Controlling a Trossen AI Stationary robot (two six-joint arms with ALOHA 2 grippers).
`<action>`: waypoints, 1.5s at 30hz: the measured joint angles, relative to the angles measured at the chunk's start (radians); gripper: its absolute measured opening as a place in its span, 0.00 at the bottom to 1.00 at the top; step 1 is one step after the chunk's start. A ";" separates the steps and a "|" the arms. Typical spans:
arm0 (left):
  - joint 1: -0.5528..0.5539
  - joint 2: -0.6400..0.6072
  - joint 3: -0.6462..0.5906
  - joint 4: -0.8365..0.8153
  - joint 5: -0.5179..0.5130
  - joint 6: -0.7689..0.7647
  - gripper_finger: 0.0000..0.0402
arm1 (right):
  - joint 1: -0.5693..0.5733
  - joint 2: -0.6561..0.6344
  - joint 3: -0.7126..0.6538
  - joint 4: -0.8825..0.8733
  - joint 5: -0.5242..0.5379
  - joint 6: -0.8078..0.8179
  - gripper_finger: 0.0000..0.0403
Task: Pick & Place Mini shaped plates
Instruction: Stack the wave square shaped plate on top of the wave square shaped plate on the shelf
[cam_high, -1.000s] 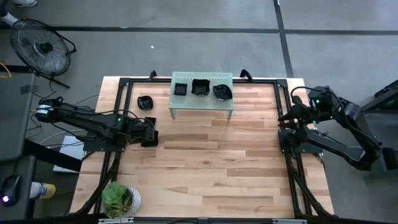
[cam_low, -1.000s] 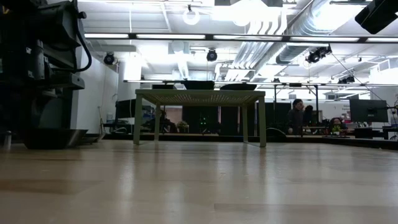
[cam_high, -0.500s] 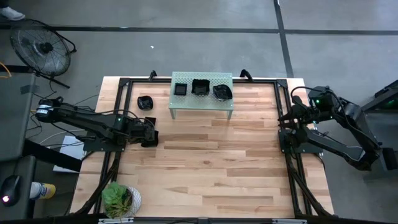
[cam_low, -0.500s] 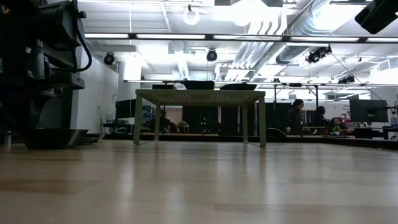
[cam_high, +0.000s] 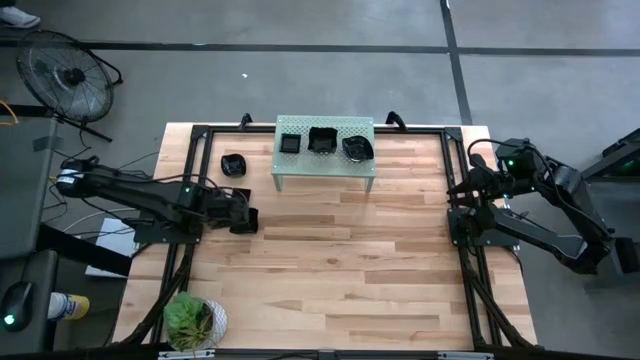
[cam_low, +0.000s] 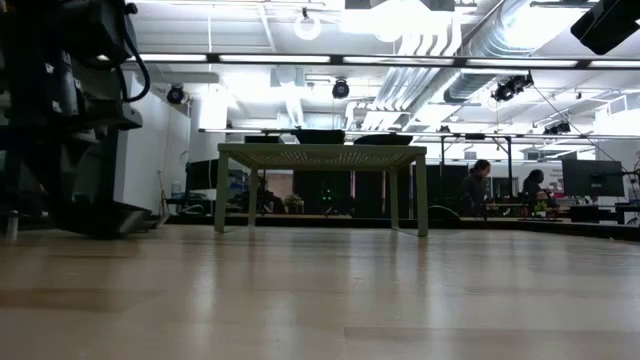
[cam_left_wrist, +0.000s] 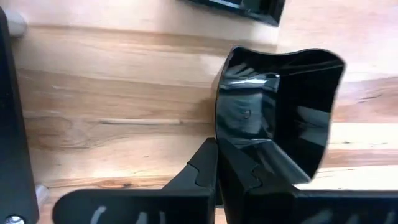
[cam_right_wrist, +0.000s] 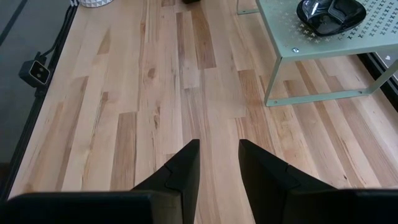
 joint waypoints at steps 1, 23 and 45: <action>0.000 -0.006 0.004 -0.004 -0.005 0.000 0.00 | 0.000 0.000 0.000 0.000 0.000 0.000 0.26; 0.000 -0.039 0.151 -0.016 0.005 0.101 0.00 | 0.000 0.000 0.000 0.000 0.000 0.000 0.26; 0.000 -0.027 0.365 0.145 -0.172 0.235 0.00 | 0.000 0.000 0.000 0.000 0.000 0.000 0.26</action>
